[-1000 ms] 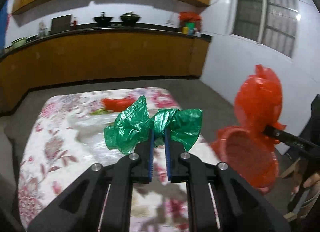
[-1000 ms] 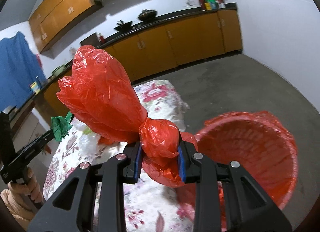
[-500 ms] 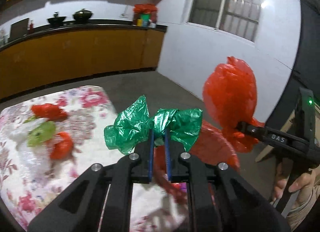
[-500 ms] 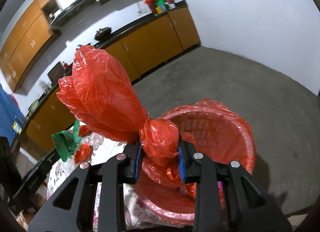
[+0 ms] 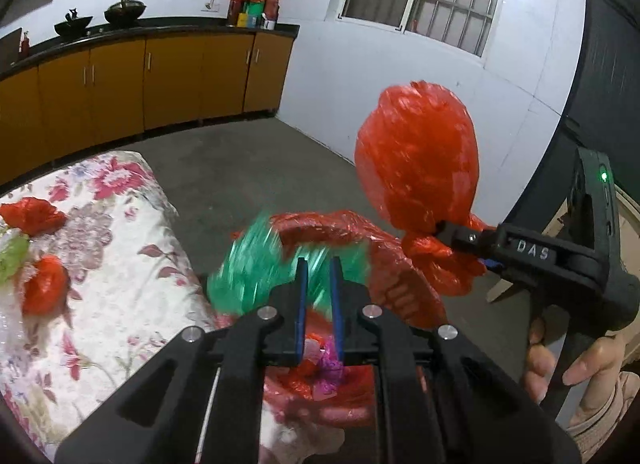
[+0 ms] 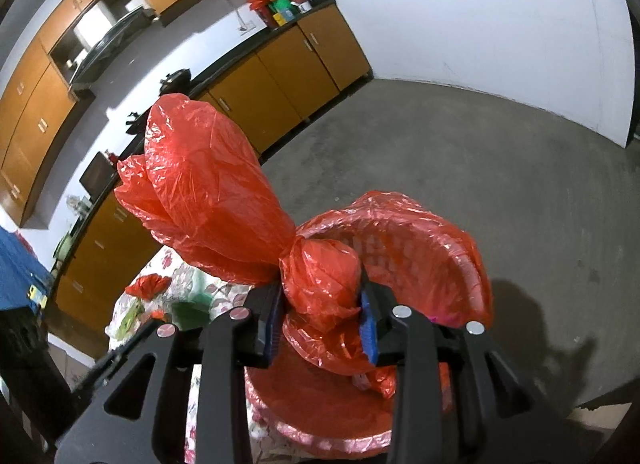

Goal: Collect trash
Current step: 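Drop the red bag and green foil bag into the red basket with both grippers, then move both open grippers back over the bed toward the remaining bags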

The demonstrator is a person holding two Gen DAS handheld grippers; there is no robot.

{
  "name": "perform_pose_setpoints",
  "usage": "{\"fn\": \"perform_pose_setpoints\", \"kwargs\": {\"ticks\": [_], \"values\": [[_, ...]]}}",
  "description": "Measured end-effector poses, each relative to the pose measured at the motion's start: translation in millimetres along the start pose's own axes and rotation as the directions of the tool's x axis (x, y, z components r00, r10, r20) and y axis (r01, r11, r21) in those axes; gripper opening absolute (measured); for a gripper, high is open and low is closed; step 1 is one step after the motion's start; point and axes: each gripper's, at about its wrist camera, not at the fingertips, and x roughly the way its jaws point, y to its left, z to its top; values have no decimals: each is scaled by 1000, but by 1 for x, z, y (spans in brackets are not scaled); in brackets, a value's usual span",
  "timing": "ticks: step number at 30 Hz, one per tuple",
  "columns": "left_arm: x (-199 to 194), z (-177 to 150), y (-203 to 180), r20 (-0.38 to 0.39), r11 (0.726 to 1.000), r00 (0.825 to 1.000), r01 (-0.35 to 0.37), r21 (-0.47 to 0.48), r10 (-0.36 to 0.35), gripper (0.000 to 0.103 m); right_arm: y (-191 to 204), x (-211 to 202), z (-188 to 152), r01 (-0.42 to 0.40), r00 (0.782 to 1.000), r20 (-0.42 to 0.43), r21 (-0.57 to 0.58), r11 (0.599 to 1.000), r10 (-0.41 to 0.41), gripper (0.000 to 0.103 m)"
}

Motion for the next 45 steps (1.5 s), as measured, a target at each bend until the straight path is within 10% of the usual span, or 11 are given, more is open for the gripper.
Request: {"fn": "perform_pose_setpoints", "kwargs": {"ticks": [9,19,34,45], "values": [[25,-12,10,-56,1000,998,-7,-28,6,33,-11,4,2,13,1000,-9,15,1000,-13,55],[-19,-25,51,23,978,979,-201,-49,202,60,7,0,-5,64,998,25,-108,992,-62,56],[-110,-64,150,75,837,839,-523,-161,538,70,105,32,-46,-60,997,-63,-373,926,39,56],[-155,-82,214,74,738,756,-606,-295,650,70,201,63,-72,-208,977,-137,-494,844,161,56]]}}
